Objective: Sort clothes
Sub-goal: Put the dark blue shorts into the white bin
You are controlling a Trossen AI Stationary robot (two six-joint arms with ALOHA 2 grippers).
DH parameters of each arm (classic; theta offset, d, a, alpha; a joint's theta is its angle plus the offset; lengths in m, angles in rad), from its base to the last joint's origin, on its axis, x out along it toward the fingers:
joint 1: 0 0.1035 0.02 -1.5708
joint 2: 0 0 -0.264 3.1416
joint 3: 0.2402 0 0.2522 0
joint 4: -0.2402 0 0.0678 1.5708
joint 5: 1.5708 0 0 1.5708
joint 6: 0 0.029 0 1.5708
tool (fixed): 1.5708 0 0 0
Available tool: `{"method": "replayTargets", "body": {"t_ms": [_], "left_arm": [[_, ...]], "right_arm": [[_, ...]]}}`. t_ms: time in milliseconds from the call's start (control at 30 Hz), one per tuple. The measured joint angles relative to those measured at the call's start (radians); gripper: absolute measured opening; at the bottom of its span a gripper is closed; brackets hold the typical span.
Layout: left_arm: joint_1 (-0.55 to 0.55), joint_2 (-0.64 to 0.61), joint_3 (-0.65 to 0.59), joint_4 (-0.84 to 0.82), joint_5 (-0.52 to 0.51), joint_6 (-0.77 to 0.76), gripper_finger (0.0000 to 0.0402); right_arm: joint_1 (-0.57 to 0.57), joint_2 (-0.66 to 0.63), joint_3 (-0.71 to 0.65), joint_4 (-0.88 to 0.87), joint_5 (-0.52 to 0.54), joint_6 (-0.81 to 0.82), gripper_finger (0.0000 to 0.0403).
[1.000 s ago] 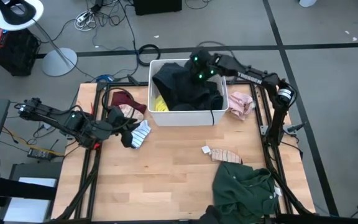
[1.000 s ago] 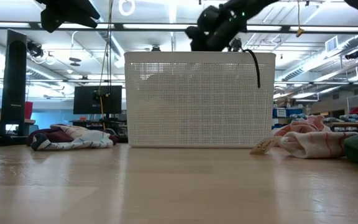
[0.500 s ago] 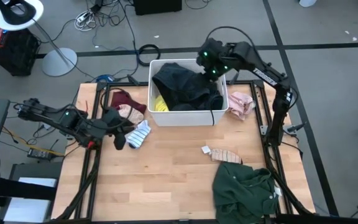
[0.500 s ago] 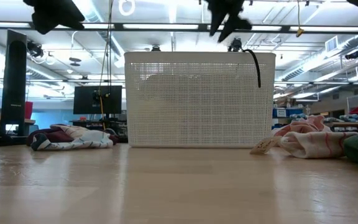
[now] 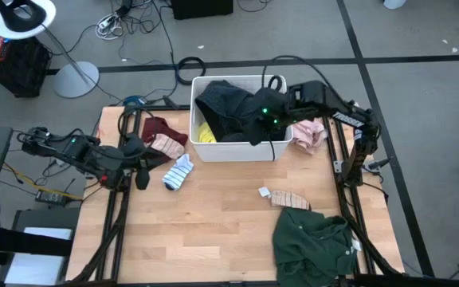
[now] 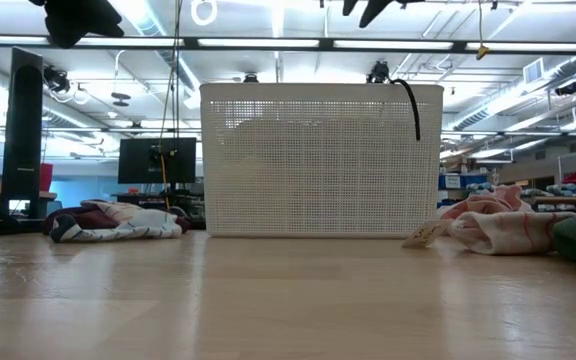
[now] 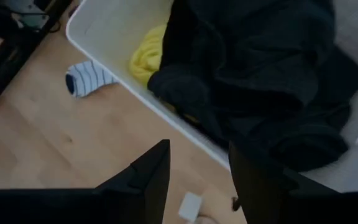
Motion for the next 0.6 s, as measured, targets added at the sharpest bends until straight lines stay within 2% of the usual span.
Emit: {"method": "replayTargets", "body": {"t_ms": [167, 333, 600], "left_arm": [[0.0, 0.001, 0.0, -0.002, 0.003, 0.018, 0.0121], [0.0, 0.001, 0.0, -0.003, 0.009, 0.017, 0.0121], [0.0, 0.001, 0.0, -0.005, 0.009, 0.018, 0.0121]], "right_arm": [[0.048, -0.003, -0.069, 0.001, -0.002, 0.144, 0.0162], [0.149, -0.022, -0.181, 0.001, -0.003, 0.276, 0.0149], [0.343, -0.116, -0.349, 0.001, 0.098, 0.501, 0.0116]]}}
